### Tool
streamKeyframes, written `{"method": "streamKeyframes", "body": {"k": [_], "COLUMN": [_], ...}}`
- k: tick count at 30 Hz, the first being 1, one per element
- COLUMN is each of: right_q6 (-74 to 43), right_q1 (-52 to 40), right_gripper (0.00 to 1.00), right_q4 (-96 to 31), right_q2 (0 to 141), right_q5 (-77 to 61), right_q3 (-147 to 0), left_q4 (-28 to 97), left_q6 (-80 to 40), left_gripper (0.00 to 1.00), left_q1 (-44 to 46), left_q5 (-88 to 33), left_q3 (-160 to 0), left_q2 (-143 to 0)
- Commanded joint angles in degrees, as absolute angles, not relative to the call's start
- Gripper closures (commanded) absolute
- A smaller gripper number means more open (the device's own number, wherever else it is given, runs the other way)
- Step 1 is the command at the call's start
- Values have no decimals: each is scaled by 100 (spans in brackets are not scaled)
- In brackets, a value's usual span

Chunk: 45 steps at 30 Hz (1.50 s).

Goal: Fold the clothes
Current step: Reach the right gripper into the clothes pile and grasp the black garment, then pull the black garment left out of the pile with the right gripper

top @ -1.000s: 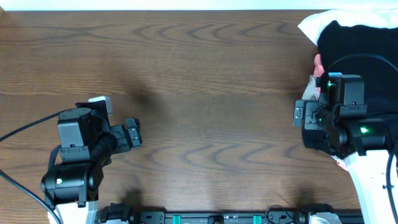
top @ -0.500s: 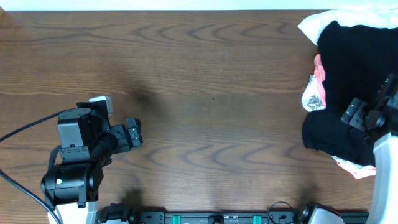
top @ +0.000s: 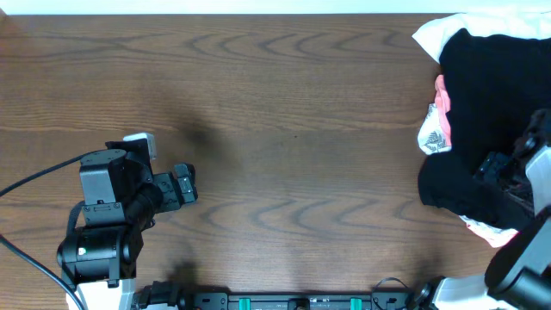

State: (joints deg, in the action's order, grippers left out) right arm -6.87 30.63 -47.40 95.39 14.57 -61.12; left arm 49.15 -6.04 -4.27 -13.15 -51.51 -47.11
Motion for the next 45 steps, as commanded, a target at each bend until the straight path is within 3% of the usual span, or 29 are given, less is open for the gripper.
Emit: {"method": "streamKeyframes", "body": {"k": [1, 4, 6, 7, 15, 23, 29, 39, 45], "right_q6": [-657, -657, -659, -659, -661, -661, -657, -657, -884], "right_q1": [3111, 3111, 3111, 3111, 3105, 3011, 2571, 1413, 548], "right_gripper": [17, 55, 94, 99, 99, 99, 99, 99, 99], "right_q4": [-4711, -4711, -4713, -4720, -5000, -5975, -6326, -6114, -5085], "right_q2": [9762, 9828, 9806, 9784, 9249, 8136, 7596, 7452, 7459], "right_q5": [1459, 1457, 1457, 1457, 1251, -104, -200, -333, -346], "right_q3": [-6158, -6158, -6160, -6163, -6504, -7859, -8508, -8665, -9006], "left_q4": [4923, 4923, 4923, 4923, 4923, 4921, 4923, 4877, 4858], "left_q6": [-633, -633, -633, -633, -633, -631, -633, -633, -635], "left_gripper": [2, 2, 2, 2, 2, 2, 2, 2, 2], "left_q1": [-410, -410, -410, -410, -410, -410, -410, -410, -410], "left_q5": [-1323, -1323, -1323, -1323, -1321, -1321, -1321, -1326, -1328], "left_q3": [-5280, -5280, -5280, -5280, -5277, -5277, -5277, -5277, -5277], "left_q2": [-4700, -4700, -4700, -4700, -4700, -4700, -4700, -4700, -4700]}}
